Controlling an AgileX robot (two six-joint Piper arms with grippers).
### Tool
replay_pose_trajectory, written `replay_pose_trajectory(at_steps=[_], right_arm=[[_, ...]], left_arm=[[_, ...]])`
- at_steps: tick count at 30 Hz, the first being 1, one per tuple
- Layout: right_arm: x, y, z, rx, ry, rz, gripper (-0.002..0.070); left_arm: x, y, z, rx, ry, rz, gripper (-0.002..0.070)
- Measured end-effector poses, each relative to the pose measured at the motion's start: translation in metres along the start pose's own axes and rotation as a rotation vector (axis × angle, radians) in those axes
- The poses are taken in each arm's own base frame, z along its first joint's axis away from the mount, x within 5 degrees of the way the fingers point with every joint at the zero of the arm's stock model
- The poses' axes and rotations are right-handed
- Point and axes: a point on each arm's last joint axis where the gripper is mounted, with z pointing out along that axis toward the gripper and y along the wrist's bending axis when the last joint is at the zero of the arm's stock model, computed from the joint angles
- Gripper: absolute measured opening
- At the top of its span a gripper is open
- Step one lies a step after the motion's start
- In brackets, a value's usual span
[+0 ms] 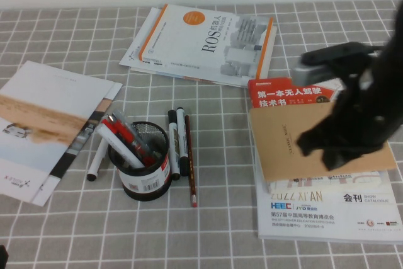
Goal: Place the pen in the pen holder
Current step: Pick up the pen on the table
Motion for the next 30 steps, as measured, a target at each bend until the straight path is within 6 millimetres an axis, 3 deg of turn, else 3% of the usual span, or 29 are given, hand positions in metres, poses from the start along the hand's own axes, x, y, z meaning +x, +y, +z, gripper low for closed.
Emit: replay_pose_trajectory(at_steps=[7, 11, 20, 24, 30], right_arm=[[-0.037, 0.046, 0.029, -0.010, 0.034, -0.023, -0.0008], [-0.050, 0.077, 0.050, -0.009, 0.057, -0.067, 0.0033], [-0.055, 0.137, 0.104, 0.058, 0.111, -0.213, 0.0287], [-0.055, 0.154, 0.122, 0.069, 0.127, -0.236, 0.0320], [-0.060, 0.171, 0.128, 0.065, 0.103, -0.263, 0.0327]], left_arm=[[0.000, 0.000, 0.000, 0.000, 0.000, 0.000, -0.0003], [0.000, 0.000, 0.000, 0.000, 0.000, 0.000, -0.0003], [0.000, 0.000, 0.000, 0.000, 0.000, 0.000, -0.0003], [0.000, 0.000, 0.000, 0.000, 0.000, 0.000, -0.0003], [0.000, 0.000, 0.000, 0.000, 0.000, 0.000, -0.0003]])
